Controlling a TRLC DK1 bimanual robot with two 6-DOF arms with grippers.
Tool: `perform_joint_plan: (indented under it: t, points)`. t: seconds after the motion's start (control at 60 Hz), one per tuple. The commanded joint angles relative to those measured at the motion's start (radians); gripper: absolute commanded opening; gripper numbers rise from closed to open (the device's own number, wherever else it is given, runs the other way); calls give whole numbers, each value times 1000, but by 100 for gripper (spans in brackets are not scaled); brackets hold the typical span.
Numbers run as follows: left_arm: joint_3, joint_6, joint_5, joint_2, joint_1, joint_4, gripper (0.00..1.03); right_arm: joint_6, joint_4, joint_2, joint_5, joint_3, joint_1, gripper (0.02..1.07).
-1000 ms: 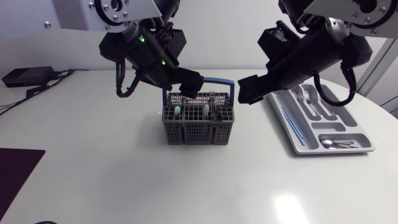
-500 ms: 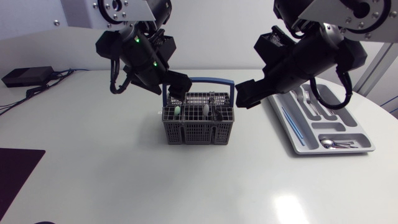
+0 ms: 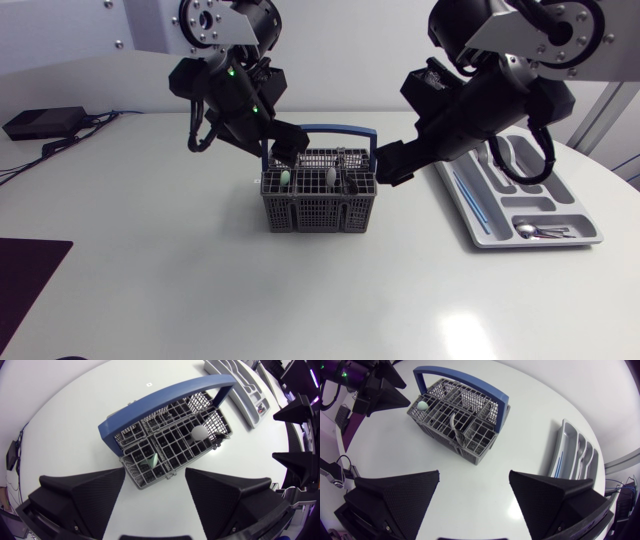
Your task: Unload the cutlery basket into the drawer organizer.
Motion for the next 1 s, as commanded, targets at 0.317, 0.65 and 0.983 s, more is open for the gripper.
perform_joint_plan:
  t: [0.317,0.65,0.983]
  points:
    - [37,33,-4,109,22,22,77,-1,37,54,-1,-48,13,102]
    - [49,24,-4,154,14,46,66,-4,58,64,-1,-69,11,102]
    - [41,21,-4,172,4,51,57,-4,69,64,-1,-88,11,102]
